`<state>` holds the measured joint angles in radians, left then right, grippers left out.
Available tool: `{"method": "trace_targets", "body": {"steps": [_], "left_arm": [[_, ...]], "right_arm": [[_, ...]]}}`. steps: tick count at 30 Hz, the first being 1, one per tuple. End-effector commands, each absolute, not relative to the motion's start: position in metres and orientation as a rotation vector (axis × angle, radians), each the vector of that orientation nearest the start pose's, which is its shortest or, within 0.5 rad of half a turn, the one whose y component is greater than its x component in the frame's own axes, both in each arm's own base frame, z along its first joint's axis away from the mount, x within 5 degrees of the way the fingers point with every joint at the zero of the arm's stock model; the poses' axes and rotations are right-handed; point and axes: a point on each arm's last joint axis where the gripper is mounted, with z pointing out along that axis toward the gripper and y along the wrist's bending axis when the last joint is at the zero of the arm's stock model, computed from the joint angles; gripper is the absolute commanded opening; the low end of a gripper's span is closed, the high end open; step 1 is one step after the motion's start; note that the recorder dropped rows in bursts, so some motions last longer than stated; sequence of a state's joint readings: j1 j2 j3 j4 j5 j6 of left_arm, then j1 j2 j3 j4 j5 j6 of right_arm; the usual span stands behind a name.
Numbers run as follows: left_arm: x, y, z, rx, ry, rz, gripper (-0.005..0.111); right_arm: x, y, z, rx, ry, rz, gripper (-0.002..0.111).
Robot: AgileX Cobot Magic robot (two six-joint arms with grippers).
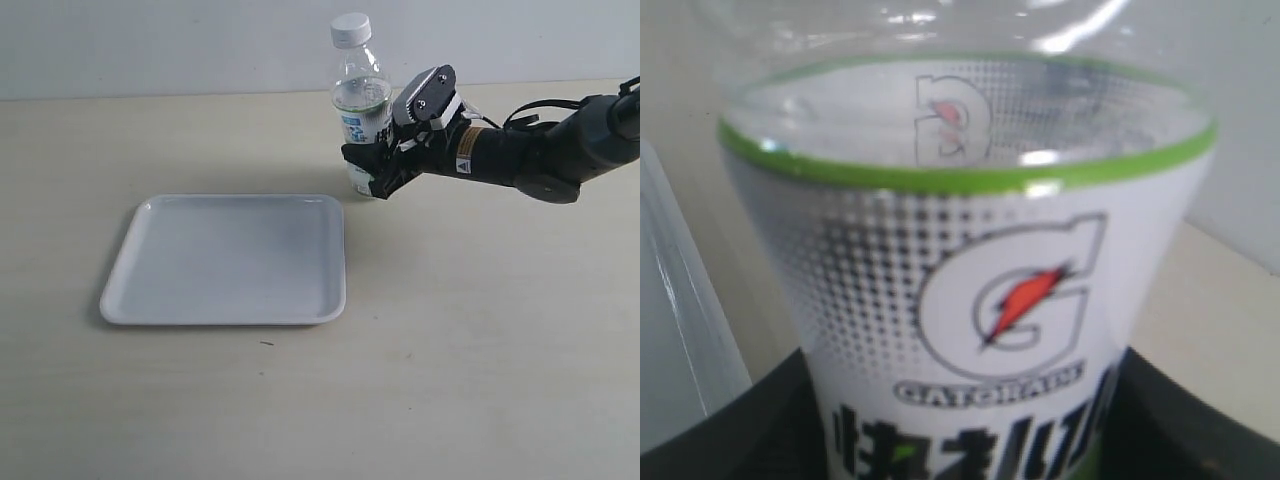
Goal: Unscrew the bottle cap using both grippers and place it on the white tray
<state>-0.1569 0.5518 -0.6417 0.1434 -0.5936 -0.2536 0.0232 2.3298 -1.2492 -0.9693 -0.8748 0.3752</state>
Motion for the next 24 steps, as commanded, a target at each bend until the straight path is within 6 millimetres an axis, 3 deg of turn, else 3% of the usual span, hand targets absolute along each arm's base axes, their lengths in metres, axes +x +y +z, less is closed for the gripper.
{"method": "trace_targets", "body": {"steps": [1,5,9,12,16,21,24], "left_arm": [[0.21,-0.042,0.44,0.13,1.306,-0.248,0.0],[0.308,-0.062,0.403,0.127,1.701,-0.142,0.0],[0.36,-0.087,0.358,0.266,2.009,0.053,0.0],[0.378,-0.108,0.33,0.433,2.203,0.161,0.0],[0.39,-0.137,0.316,0.533,2.397,-0.001,0.0],[0.394,-0.168,0.339,0.693,2.379,-0.362,0.003],[0.393,-0.185,0.357,0.734,2.3,-0.544,0.021]], "right_arm": [[0.442,0.068,0.081,-0.82,1.72,0.414,0.0],[0.442,0.068,0.081,-0.821,1.719,0.413,0.0],[0.442,0.068,0.081,-0.823,1.718,0.412,0.0],[0.442,0.068,0.08,-0.823,1.72,0.41,0.0],[0.439,0.07,0.079,-0.881,1.716,0.417,0.0],[0.438,0.069,0.075,-0.931,1.736,0.398,0.0],[0.438,0.069,0.074,-0.935,1.744,0.391,0.0]]}}
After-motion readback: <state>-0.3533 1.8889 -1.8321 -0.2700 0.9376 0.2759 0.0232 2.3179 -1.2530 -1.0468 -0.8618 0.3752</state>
